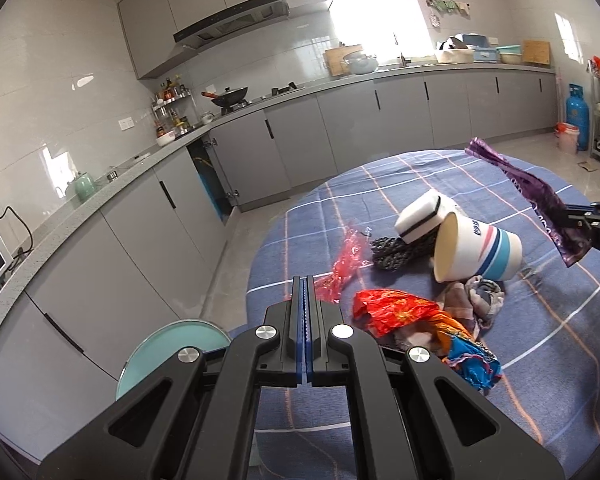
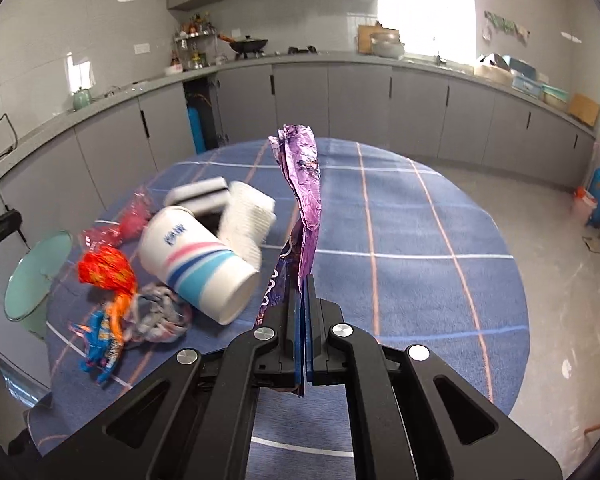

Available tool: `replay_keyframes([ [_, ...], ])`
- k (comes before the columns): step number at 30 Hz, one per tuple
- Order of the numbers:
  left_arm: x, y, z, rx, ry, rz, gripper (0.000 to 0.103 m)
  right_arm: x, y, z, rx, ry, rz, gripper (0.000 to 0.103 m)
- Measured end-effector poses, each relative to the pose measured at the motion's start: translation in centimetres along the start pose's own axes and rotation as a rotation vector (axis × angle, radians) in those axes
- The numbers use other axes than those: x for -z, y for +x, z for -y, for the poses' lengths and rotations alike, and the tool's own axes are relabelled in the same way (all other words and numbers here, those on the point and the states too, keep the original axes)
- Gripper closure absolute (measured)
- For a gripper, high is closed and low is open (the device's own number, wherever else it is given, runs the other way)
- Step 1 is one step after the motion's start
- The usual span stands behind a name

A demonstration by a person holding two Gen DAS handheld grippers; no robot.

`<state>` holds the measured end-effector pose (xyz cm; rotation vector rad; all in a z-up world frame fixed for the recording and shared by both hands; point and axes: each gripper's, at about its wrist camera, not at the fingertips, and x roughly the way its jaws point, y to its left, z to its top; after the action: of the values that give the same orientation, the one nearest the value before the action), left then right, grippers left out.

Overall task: Collect trash
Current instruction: 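Grasp the purple foil wrapper with the right tool, then carry the purple wrapper over the teal bin with the right tool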

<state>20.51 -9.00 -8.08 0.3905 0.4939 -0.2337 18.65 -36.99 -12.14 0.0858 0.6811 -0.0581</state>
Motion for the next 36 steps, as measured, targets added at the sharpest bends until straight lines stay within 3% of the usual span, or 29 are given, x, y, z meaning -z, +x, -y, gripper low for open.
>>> replay_keyframes([
  [36,0.4,-0.5,-2.6,-0.066,-0.016,0.006,0.102,-1.6,-1.0,-6.4,-0.105,-0.094,0.054,0.1],
])
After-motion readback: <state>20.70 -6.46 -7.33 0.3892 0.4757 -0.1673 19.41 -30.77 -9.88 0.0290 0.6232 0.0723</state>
